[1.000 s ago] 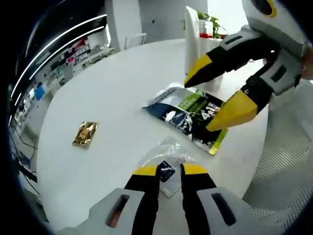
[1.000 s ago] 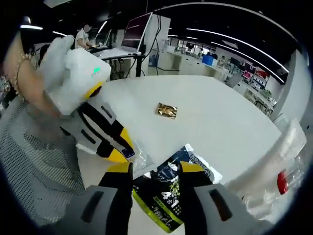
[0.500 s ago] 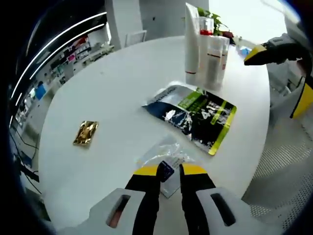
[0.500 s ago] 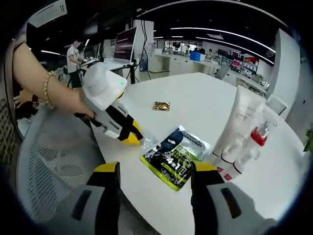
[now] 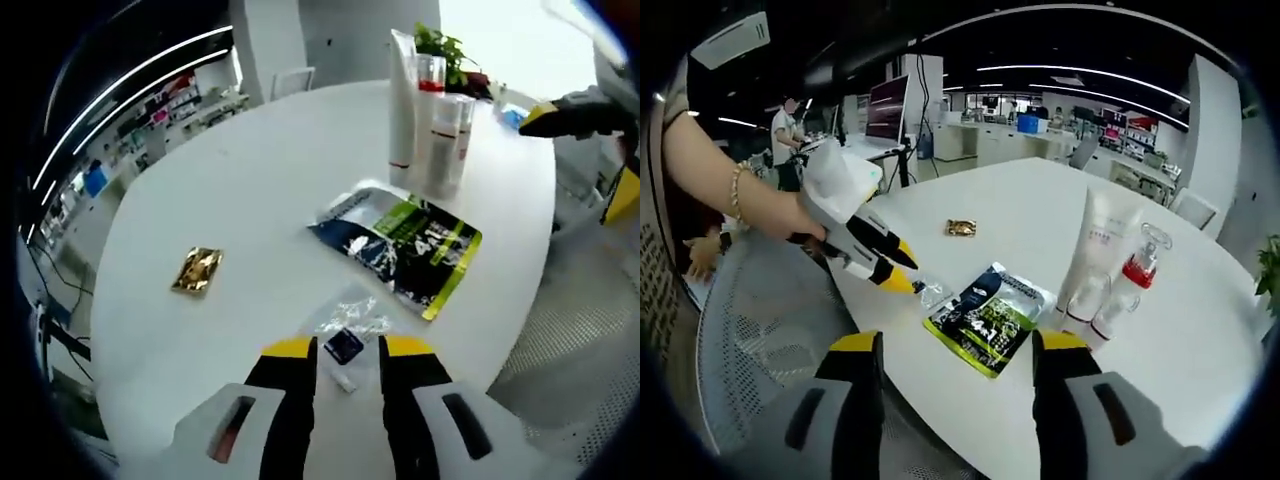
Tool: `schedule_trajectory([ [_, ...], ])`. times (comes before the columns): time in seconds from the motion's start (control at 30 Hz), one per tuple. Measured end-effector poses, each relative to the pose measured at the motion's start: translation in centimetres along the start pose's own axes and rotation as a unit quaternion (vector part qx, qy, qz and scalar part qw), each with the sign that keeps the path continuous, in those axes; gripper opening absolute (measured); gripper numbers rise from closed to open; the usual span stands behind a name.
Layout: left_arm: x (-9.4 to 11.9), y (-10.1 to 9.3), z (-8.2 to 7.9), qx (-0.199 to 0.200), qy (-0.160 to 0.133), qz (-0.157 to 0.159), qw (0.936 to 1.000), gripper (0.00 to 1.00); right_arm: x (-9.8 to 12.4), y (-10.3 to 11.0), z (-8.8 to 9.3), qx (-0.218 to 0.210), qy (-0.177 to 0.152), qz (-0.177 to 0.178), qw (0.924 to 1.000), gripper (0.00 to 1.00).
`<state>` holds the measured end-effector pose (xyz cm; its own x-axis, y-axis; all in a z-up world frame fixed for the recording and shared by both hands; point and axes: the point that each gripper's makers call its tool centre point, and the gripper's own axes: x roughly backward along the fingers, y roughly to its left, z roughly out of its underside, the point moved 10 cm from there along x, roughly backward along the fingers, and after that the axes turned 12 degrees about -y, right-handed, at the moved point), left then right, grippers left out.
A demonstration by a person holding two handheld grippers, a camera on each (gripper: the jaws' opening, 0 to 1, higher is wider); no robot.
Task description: Arrange the skincare products in the storage area until every visible bottle or jar stands upright without overlapping.
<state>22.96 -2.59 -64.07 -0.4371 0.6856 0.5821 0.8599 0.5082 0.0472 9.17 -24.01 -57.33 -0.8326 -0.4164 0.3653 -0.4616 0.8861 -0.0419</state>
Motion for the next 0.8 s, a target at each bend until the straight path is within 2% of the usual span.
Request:
schedule_trajectory([
  [0.2,1.8,-0.7,-0.6,0.044,-0.016,-0.002,0.9989,0.43,1.1,-0.7,0.2,-0.023,-0.007,0.022,0.9995,0.71],
  [0.4,3.9,-0.7,-1.8,0.076,-0.037,-0.022,0.9962,0.57,2.5,-1.4,0.5,-0.046,-0.014,0.044,0.9979,0.76],
  [0.57,6.2,-0.3,-2.5,0.133,-0.068,-0.037,0.9881,0.67,3.6,-1.6,0.9,-0.072,-0.022,0.064,0.9951,0.79],
  [0.67,7.2,-0.2,-3.1,0.171,-0.12,-0.037,0.9771,0.78,4.1,-1.5,1.3,-0.09,-0.027,0.075,0.9928,0.83],
  [0.8,9.1,-0.5,-3.1,0.18,-0.135,-0.051,0.9732,0.86,4.3,-1.3,1.9,-0.108,-0.025,0.082,0.9904,0.9],
])
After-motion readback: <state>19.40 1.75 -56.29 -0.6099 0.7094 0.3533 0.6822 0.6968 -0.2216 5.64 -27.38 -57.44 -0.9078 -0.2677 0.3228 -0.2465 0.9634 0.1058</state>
